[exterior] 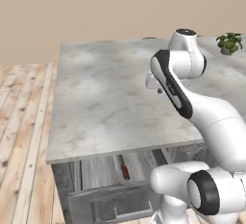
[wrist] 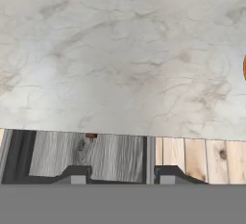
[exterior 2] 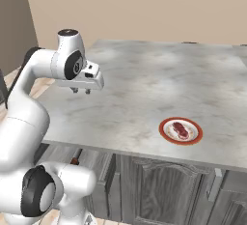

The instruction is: Pick up the knife from the drawer and place it on the cutting board. Then place the meat from the plate to the cutting board.

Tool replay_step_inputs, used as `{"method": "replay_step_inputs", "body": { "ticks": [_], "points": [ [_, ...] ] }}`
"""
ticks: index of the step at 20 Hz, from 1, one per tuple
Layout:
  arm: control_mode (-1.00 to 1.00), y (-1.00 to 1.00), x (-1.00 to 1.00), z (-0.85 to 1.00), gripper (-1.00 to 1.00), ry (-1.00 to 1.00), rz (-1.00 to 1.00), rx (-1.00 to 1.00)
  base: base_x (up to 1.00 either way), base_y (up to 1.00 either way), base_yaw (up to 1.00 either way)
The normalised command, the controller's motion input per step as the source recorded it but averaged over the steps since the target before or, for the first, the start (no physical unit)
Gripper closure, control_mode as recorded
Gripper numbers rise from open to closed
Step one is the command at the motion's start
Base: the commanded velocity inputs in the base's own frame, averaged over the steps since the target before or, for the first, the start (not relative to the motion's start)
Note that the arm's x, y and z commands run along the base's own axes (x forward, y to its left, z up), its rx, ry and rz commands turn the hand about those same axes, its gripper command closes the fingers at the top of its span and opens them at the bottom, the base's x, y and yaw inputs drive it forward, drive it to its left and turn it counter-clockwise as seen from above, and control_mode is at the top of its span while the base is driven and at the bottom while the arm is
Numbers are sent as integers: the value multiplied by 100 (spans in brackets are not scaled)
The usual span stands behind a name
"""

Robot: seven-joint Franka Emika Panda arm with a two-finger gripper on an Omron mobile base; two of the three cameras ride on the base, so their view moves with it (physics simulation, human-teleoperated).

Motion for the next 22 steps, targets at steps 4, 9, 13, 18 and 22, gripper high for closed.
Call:
{"method": "replay_step_inputs", "body": {
  "ticks": [4, 9, 13, 18, 22],
  "points": [
    [-100, 0, -32, 0, -100, -5, 0, 1, 0, 0, 0],
    [-100, 7, -49, 0, -100, -6, -1, 0, 0, 0, 0],
    [-100, 0, -58, 0, -100, -7, -2, 0, 0, 0, 0],
    [-100, 0, -49, 0, -100, 0, -1, 0, 0, 0, 0],
    [-100, 0, -40, 0, -100, 0, 0, 0, 0, 0, 0]
  ]
}}
